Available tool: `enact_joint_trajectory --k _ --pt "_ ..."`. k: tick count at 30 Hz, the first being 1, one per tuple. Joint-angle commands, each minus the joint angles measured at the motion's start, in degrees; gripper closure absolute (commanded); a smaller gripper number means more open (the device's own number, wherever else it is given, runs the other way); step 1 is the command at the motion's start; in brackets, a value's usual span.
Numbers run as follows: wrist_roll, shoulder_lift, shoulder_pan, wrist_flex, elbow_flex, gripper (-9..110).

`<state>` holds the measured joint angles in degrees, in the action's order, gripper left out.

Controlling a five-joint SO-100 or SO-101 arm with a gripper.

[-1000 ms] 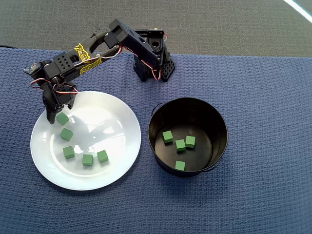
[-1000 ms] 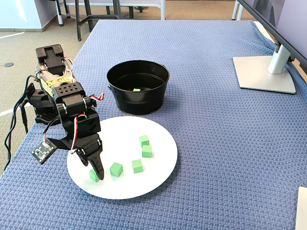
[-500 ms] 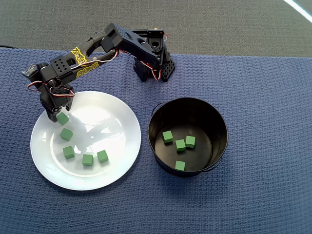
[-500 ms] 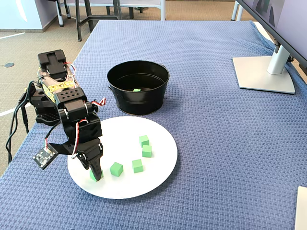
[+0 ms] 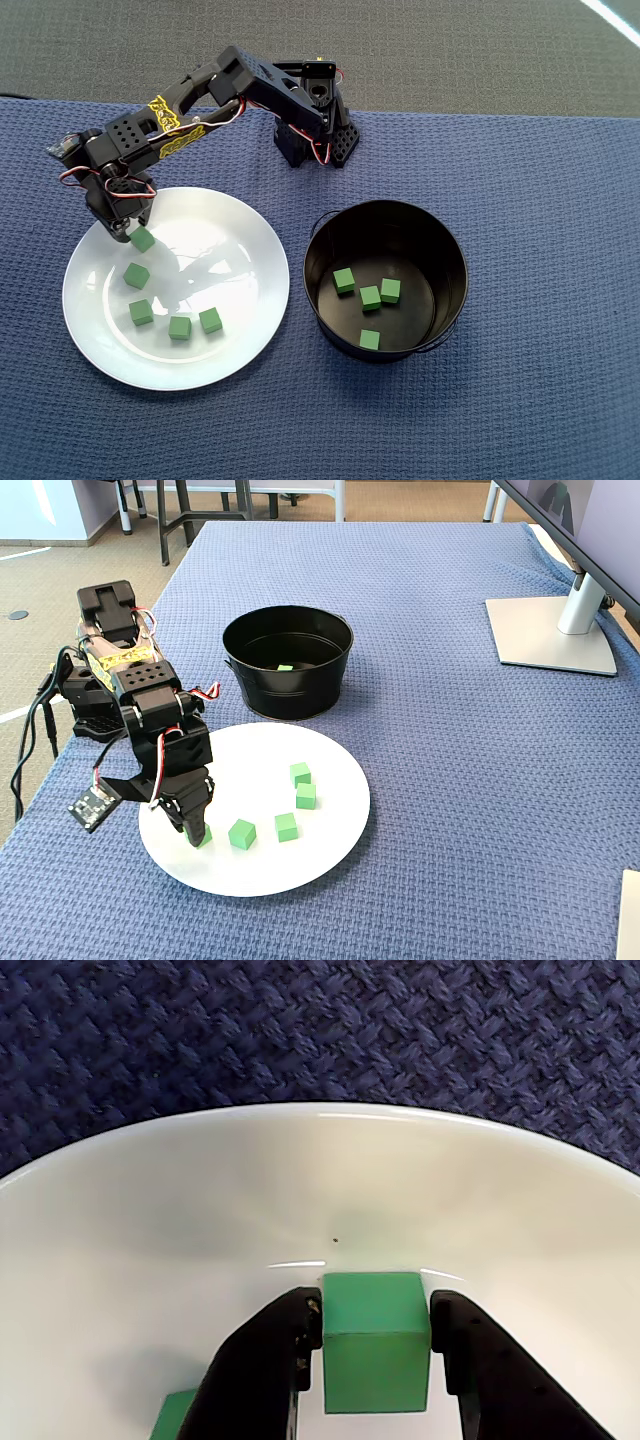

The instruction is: Pick up the green cubes from the white plate and place them in the black recipient

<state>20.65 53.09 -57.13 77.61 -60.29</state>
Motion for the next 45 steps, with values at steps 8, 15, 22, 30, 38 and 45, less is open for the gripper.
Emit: enact_joint_trajectory --k 8,15,22,30,38,45 --pt "-3.6 22.5 5.54 6.33 -6.06 102" --pt "-9.49 37.09 13.71 16.79 -4.83 101" --pt "-16.26 50.8 29.44 24.96 -5.1 102" --pt "-24.87 54.4 50.89 18.81 -13.71 102" --pt "-28.65 49.39 62.14 7.91 -25.05 102" --pt "-25.84 49.22 63.98 6.24 -27.77 87"
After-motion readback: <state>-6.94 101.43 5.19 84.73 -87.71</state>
